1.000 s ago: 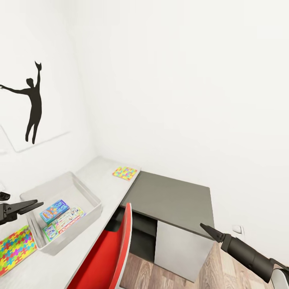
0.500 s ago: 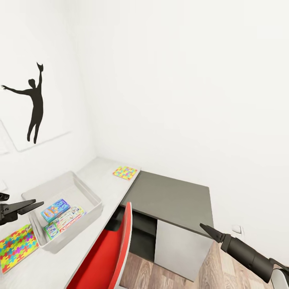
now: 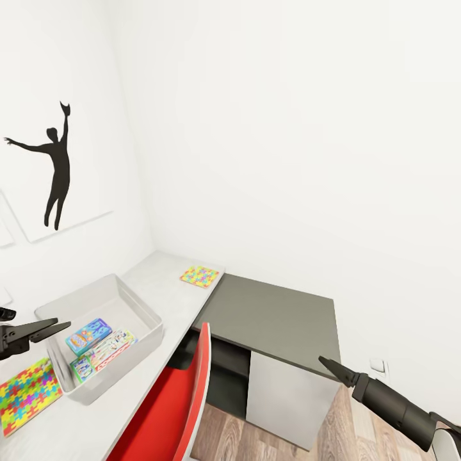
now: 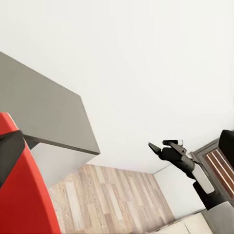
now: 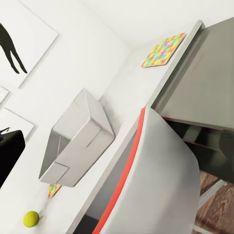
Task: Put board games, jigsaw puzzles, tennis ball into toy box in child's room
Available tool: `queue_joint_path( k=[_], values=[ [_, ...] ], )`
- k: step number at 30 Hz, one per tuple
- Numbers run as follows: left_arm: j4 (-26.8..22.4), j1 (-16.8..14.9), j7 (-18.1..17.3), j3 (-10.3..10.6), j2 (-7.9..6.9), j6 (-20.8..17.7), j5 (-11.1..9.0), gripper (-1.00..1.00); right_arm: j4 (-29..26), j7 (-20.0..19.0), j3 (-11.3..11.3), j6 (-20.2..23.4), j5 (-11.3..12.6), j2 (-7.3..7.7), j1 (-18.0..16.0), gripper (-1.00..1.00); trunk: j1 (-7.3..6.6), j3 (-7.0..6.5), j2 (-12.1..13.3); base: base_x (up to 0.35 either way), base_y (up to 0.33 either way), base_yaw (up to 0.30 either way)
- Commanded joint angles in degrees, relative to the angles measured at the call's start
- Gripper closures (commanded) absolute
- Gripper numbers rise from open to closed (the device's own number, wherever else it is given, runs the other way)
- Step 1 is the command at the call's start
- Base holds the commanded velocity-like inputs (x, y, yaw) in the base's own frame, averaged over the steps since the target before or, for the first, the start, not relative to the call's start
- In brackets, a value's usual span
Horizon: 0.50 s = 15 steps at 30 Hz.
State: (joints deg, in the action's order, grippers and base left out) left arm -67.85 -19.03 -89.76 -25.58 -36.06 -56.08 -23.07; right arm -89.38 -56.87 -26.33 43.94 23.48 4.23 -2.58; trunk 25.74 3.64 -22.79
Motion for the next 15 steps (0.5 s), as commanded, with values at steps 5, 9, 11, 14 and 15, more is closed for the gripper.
queue_joint_path(
  k=[5, 9, 11, 14, 15],
  values=[
    [0.0, -0.05, -0.24, 0.01, 0.0, -0.61, 0.05, -1.0, -0.01, -0.08, -0.04, 0.31, 0.11, -0.01, -0.05, -1.0, 0.04, -0.18, -0.13, 0.0, 0.0, 0.0],
    [0.0, -0.05, -0.24, 0.05, 0.05, -0.61, 0.0, -1.0, -0.01, -0.08, -0.04, 0.32, 0.2, 0.06, -0.05, -1.0, 0.04, -0.25, -0.13, 0.0, 0.0, 0.0],
    [0.0, -0.05, -0.24, 0.05, 0.08, -0.61, -0.01, -1.0, -0.01, -0.08, -0.04, 0.33, 0.19, 0.06, -0.05, -1.0, 0.04, -0.26, -0.13, 0.0, 0.0, 0.0],
    [0.0, -0.05, -0.24, 0.06, 0.1, -0.61, -0.06, -1.0, -0.01, -0.08, -0.04, 0.3, 0.19, 0.07, -0.05, -1.0, 0.04, -0.27, -0.13, 0.0, 0.0, 0.0],
    [0.0, -0.05, -0.24, 0.06, 0.1, -0.61, -0.08, -1.0, -0.01, -0.08, -0.04, 0.3, 0.16, 0.07, -0.05, -1.0, 0.04, -0.28, -0.13, 0.0, 0.0, 0.0]
  ],
)
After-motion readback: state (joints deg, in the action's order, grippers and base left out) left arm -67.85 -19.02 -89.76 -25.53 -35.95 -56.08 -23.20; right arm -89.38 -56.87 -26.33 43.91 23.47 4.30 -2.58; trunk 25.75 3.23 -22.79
